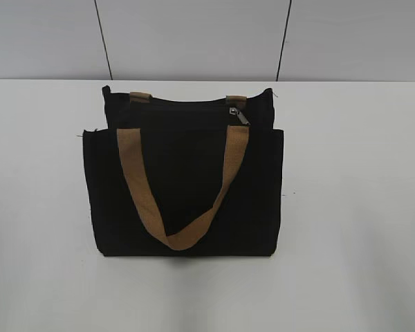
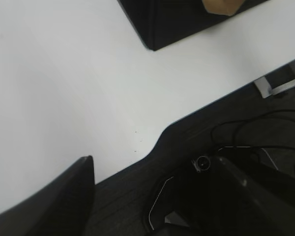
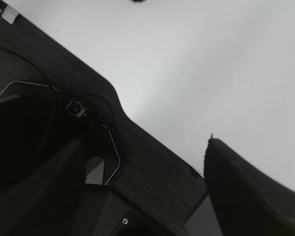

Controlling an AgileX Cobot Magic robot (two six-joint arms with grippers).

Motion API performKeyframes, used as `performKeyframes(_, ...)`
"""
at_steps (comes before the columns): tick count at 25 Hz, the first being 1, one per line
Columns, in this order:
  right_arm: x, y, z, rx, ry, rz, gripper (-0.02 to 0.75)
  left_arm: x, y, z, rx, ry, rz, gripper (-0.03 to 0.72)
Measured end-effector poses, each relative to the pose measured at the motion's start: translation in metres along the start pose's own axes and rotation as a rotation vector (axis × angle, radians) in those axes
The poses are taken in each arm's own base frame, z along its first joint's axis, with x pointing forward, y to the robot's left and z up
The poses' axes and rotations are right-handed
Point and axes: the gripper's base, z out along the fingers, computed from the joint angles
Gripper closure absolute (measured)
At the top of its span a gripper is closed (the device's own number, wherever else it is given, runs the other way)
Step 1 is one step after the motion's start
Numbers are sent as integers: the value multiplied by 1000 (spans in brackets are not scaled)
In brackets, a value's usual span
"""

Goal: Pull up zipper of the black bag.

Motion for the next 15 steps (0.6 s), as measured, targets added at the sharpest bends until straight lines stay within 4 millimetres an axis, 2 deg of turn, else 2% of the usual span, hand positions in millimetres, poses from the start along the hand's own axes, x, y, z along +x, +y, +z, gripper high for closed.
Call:
performKeyframes(4, 35, 4, 2, 7, -66, -9, 169, 22, -3, -7, 10, -85, 6, 138)
performKeyframes(7, 54, 6, 6, 10, -91, -12, 169, 27, -4, -12, 7, -146, 12, 138)
performKeyframes(11, 59, 7, 3, 20, -173, -17, 169, 24, -3, -10, 1, -193, 13, 138)
performKeyframes(15, 57, 6, 11, 26, -210, -20, 169, 21, -2, -3, -5, -229, 18, 139)
